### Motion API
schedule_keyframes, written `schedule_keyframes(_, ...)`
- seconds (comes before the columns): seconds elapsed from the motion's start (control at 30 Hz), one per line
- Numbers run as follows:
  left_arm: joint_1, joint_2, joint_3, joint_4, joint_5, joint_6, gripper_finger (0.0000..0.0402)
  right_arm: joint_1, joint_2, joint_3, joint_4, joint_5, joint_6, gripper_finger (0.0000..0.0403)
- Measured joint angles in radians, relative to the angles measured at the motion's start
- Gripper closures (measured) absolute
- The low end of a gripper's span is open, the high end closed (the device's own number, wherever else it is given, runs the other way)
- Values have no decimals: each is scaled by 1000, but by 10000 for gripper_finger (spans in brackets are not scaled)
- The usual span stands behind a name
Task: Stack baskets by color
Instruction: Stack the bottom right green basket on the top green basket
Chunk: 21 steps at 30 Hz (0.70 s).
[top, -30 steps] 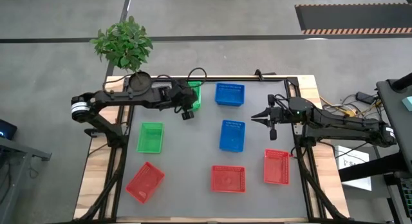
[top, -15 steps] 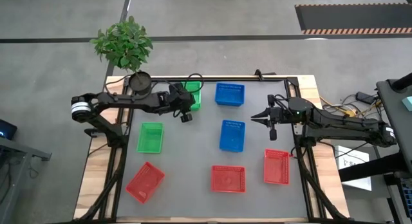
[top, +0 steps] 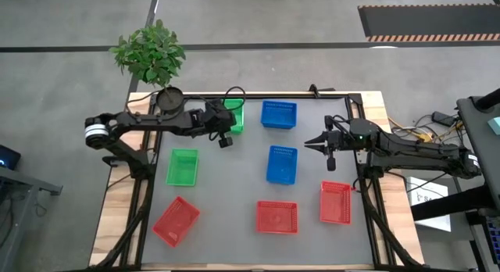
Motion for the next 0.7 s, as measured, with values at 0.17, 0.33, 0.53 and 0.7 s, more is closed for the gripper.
schedule_keyframes(0.17, 0, 12, -38, 23, -16, -20, 400, 0, 0, 0, 0, 0, 0, 370)
schedule_keyframes(0.33, 0, 13, -36, 35, -26, -39, 401, 0, 0, 0, 0, 0, 8, 370)
schedule_keyframes(0.53, 0, 17, -32, 37, -48, -42, 401, 0, 0, 0, 0, 0, 8, 370)
schedule_keyframes(0.7, -6, 30, -45, 36, -51, -71, 401, 0, 0, 0, 0, 0, 11, 370)
